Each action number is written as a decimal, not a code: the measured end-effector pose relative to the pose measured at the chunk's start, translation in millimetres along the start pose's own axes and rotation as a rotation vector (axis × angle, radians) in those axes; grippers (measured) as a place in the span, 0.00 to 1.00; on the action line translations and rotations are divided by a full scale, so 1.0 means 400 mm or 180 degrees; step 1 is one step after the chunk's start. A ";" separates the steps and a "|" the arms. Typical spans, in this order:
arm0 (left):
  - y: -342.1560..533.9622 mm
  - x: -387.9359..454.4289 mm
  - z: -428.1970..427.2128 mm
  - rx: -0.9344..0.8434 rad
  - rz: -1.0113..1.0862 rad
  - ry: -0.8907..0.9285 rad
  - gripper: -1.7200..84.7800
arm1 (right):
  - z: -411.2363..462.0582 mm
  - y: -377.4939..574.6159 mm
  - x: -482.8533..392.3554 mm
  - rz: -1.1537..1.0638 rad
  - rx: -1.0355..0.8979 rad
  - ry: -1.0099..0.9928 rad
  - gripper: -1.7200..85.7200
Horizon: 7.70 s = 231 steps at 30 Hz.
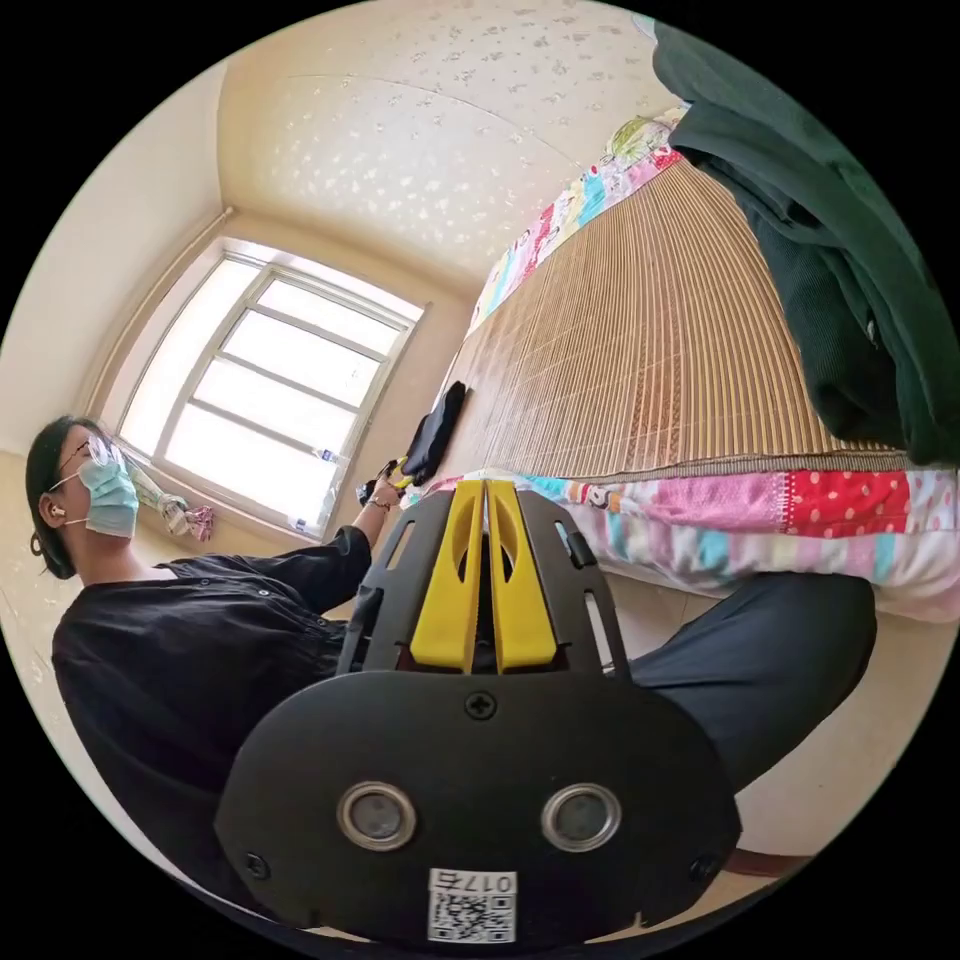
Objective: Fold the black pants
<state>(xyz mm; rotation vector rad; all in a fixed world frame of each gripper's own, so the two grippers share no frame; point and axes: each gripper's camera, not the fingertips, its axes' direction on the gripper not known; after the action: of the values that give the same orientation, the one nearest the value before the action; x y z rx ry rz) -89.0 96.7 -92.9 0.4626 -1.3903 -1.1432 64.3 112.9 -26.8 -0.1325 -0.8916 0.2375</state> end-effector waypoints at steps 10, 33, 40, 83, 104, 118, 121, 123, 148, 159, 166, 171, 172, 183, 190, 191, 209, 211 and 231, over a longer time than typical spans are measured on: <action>0.138 0.562 0.012 -0.0485 0.1306 0.1439 0.08 | -0.008 -0.025 -0.014 0.0001 0.0114 -0.0140 0.02; 1.099 0.479 0.176 -0.2680 0.3549 -0.0393 0.13 | 0.367 -0.245 0.033 0.0009 -0.0977 0.1143 0.04; 0.932 0.291 0.023 -0.2258 0.2696 0.0288 0.10 | 0.537 -0.324 0.007 -0.0152 -0.1074 0.0425 0.03; 1.220 -0.011 -0.163 -0.3012 0.2378 0.1113 0.09 | 1.514 -0.103 -0.304 -0.2527 -0.3050 0.1212 0.18; 1.122 -0.070 0.005 -0.2214 0.1853 0.0824 0.15 | 1.313 -0.049 -0.488 -0.2190 -0.1104 0.1172 0.06; 1.317 -0.098 -0.015 -0.1998 0.2223 0.0499 0.18 | 0.905 0.177 -0.766 -0.2814 0.0633 0.1047 0.05; 1.334 -0.063 -0.106 -0.1557 0.2503 0.0578 0.20 | 0.814 0.222 -0.817 -0.2942 0.0933 0.0872 0.05; 1.327 0.005 -0.188 -0.1171 0.2787 0.0879 0.21 | 0.765 0.250 -0.850 -0.3034 0.1064 0.0807 0.05; 1.222 0.408 -0.855 0.0311 0.3010 0.3653 0.07 | 0.310 0.473 -0.905 -0.2870 0.2565 0.0983 0.05; 0.916 1.248 -0.172 -0.0513 0.3217 0.2272 0.07 | 0.471 -0.300 -0.712 -0.1842 0.2019 0.1916 0.05; 0.820 1.136 0.329 -0.1245 0.2756 0.1788 0.15 | 0.555 -0.573 -0.396 -0.0985 0.1455 0.2117 0.04; 1.133 0.548 0.497 -0.2008 0.2827 0.0994 0.17 | 0.746 -0.373 -0.153 -0.1097 0.0235 0.2204 0.05; 1.166 0.483 0.503 -0.2083 0.2774 0.0922 0.18 | 0.800 -0.313 -0.103 -0.1073 -0.0165 0.2148 0.06; 1.431 0.217 0.459 -0.2628 0.2277 0.1087 0.13 | 0.942 -0.050 -0.034 0.0117 -0.0356 0.1680 0.18; 1.113 0.377 0.316 -0.2837 0.1771 0.2557 0.07 | 0.695 -0.242 -0.109 -0.0347 -0.0119 0.0730 0.06; 1.023 0.368 0.285 -0.2716 0.1524 0.2864 0.07 | 0.648 -0.251 -0.111 -0.0376 0.0016 0.0634 0.06; 0.826 0.084 0.156 -0.2106 0.2565 0.1142 0.20 | 0.488 -0.162 -0.043 -0.0715 -0.0498 0.1282 0.13; 0.824 0.122 0.200 -0.2477 0.2621 0.1416 0.20 | 0.607 -0.184 -0.028 -0.0848 -0.0879 0.1108 0.15; 0.770 -0.081 0.194 -0.3003 0.1370 0.0443 0.12 | 0.601 -0.202 0.017 -0.0354 -0.1111 0.0356 0.15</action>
<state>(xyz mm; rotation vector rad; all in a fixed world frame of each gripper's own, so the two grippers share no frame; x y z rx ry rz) -45.1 284.7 161.2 -0.4095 -0.6522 -1.2258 -107.7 40.2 145.0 -0.4150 -0.8201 -0.0314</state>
